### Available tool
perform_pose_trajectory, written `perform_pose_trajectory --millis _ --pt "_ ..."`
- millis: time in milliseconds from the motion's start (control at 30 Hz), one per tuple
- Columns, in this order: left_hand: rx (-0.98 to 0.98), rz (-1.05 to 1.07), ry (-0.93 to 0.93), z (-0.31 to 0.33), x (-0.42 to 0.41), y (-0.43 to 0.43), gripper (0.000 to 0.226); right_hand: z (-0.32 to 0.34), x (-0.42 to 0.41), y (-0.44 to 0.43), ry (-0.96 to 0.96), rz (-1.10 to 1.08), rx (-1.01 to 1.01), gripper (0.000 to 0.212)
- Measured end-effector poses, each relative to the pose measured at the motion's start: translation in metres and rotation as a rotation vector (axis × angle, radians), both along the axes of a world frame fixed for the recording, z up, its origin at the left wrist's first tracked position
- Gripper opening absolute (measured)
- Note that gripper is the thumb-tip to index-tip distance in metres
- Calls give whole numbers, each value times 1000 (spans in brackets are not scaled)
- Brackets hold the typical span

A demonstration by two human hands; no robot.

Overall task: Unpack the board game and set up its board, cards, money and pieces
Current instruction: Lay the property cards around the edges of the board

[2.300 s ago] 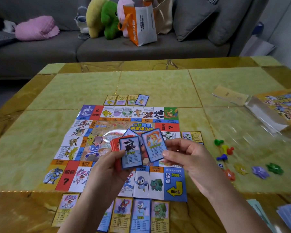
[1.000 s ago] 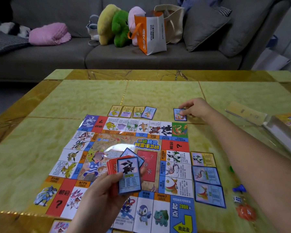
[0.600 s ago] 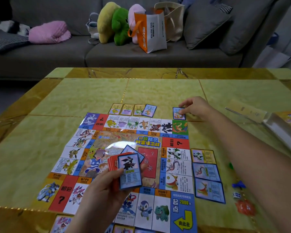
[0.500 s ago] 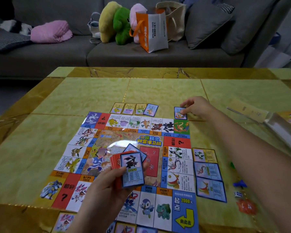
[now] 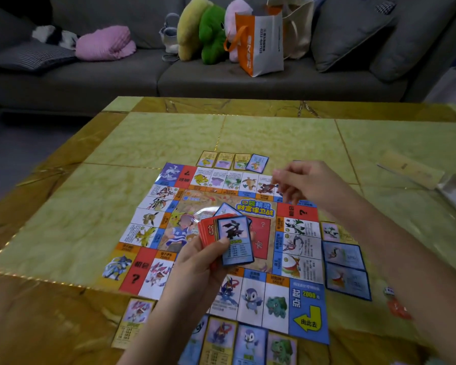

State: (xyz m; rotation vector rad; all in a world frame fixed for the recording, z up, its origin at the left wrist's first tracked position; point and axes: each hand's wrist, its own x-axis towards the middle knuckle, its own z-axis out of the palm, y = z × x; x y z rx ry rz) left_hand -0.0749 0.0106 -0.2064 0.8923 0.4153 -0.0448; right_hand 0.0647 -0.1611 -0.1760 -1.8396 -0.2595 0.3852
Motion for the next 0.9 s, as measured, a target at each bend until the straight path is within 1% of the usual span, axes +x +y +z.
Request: perform_pose_trajectory --millis 67,133,200,233,300,367,467,533,567,600,633,667,733,767,833,867,900 --pt "24 -1 -16 0 -1 0 24 0 -28 5 49 48 6 38" --pt "48 8 -16 0 -2 0 18 -3 -51 7 83 78 -21 46" --pt "62 19 -9 -1 -2 0 15 -8 -69 10 116 106 -54 47" --pt "70 17 -11 -2 -3 0 18 -12 -77 12 125 121 -68 42" --pt "75 -12 -18 -3 -5 -1 24 -18 -86 15 106 145 -96 25" --pt "36 -60 -28 1 -6 -2 24 -23 -87 16 71 126 -116 17" --pt "-79 -46 15 5 -4 -4 24 -25 -82 11 141 60 -2 15" --pt "-130 3 65 6 -2 -4 9 -21 -76 5 192 41 77 10" --pt "-139 26 89 6 -2 -4 11 -18 -73 1 201 32 107 8" --pt "-143 26 100 5 -1 -4 11 -15 -68 -4 192 16 123 8" --pt "-139 24 103 5 -1 -4 6 -12 -63 -8 155 -10 108 10" --pt "-138 19 107 6 0 -5 8 -9 -55 -14 95 -47 67 11" --pt "-137 20 115 3 0 -3 23 -2 -36 -25 -33 -141 -19 14" --pt "-128 24 121 2 1 -2 26 2 -26 -30 -82 -168 -47 15" --pt "-135 19 102 -1 1 0 29 7 -3 -37 -148 -172 -101 9" --pt "-136 17 97 -2 2 2 31 9 10 -39 -173 -159 -149 5" --pt "-127 18 101 -2 2 3 33 9 25 -40 -207 -135 -220 6"
